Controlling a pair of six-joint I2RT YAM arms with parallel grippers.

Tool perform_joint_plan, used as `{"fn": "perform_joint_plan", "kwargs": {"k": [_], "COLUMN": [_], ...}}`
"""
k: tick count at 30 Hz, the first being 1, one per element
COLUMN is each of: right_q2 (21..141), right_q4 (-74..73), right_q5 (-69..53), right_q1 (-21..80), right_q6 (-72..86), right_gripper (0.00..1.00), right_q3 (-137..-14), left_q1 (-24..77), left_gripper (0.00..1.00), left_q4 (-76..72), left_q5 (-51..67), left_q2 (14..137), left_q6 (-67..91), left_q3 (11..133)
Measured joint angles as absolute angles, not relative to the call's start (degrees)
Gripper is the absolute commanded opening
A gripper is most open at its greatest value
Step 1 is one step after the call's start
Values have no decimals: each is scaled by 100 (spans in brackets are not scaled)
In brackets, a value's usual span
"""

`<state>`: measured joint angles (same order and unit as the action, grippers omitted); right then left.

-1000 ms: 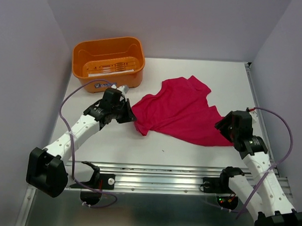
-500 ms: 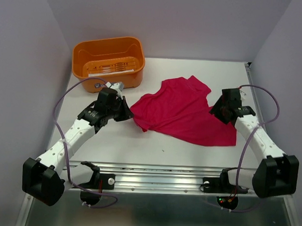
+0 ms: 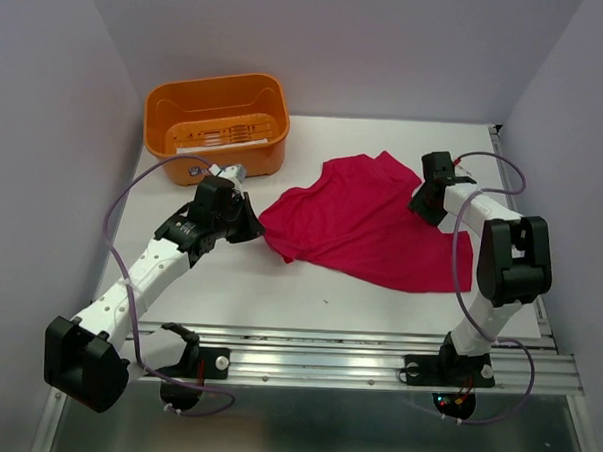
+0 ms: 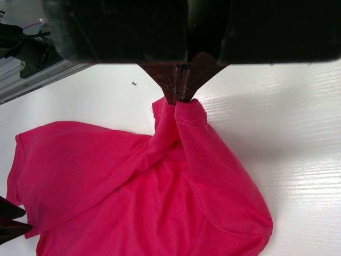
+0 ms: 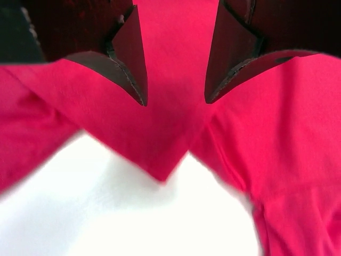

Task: Roll the t-shirts
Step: Flatten out the T-shirt at the center of the board.

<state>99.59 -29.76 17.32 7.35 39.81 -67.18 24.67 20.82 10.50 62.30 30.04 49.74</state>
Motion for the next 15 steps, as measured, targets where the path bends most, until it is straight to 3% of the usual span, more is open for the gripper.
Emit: {"fn": "perform_joint_plan", "kwargs": {"k": [6, 11, 15], "right_q2": [10536, 10927, 10993], "right_q4": [-2862, -2812, -2777], "right_q5": [1715, 1717, 1747], "right_q1": [370, 237, 237], "right_q6": [4097, 4125, 4185], "right_gripper": [50, 43, 26], "right_q3": [-7155, -7341, -7371], "left_q1": [2467, 2467, 2467], "left_gripper": [0, 0, 0], "left_q4": [2082, 2080, 2069], "left_q5": [1048, 1050, 1052], "left_q2": [6233, 6259, 6292], "left_q6": [3002, 3002, 3002], "left_q3": [4974, 4974, 4974]}}
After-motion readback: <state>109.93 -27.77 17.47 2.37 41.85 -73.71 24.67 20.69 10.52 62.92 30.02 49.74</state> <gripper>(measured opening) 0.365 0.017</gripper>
